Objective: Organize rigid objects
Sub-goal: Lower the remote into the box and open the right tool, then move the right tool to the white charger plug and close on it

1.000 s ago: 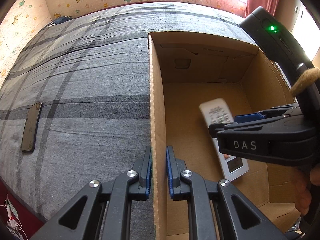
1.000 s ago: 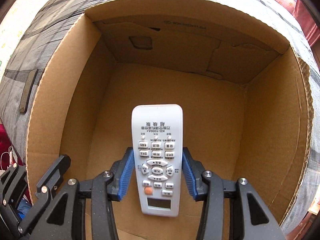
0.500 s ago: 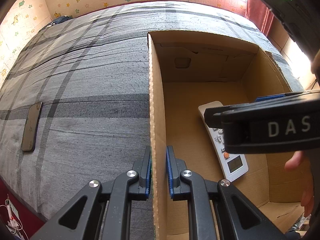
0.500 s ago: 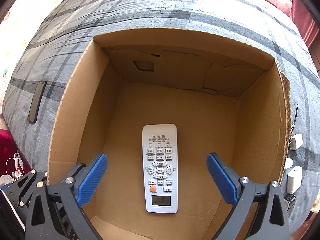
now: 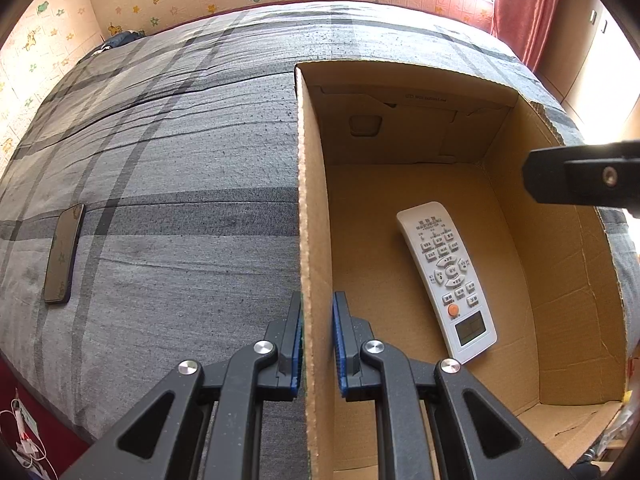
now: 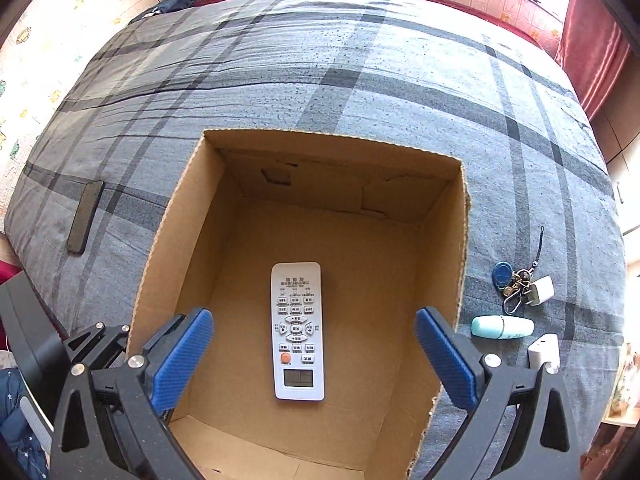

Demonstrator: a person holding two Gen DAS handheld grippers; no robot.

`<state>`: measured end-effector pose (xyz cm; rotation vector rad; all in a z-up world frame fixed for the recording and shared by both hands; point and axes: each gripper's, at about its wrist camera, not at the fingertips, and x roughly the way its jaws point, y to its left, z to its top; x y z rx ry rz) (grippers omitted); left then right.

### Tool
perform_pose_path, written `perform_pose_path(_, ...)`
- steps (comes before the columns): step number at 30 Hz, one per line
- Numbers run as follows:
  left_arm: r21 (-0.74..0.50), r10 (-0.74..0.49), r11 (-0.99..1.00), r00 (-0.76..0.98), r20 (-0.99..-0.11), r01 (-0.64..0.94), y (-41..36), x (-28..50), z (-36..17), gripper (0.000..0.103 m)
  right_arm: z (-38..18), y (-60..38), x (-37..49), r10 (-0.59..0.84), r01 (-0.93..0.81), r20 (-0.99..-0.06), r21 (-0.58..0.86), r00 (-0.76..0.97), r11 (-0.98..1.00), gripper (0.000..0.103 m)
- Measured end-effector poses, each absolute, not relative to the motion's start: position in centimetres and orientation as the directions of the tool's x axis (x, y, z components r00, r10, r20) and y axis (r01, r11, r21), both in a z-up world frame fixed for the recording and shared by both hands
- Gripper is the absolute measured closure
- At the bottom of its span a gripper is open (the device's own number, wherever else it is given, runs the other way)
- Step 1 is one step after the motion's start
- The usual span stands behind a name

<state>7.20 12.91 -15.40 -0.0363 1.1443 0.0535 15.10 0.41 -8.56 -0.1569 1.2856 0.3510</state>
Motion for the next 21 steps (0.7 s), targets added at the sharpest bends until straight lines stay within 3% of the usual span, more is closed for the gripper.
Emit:
perform_pose_path(10,0.003,0.027,0.998,0.411,-0.911,-0.060,12.8,7.2,-15.4,0.089,-5.9,-6.4,15.1,0.160,-0.286,-0.945,0.075,0.286,0.955,0.000)
perform_pose_path(21,0.004,0.028,0.998,0.410,-0.912,-0.059,12.8,7.2,-15.4,0.089,-6.2,-16.6,17.0,0.058,-0.154,-0.952,0.011,0.302,0.988,0.000)
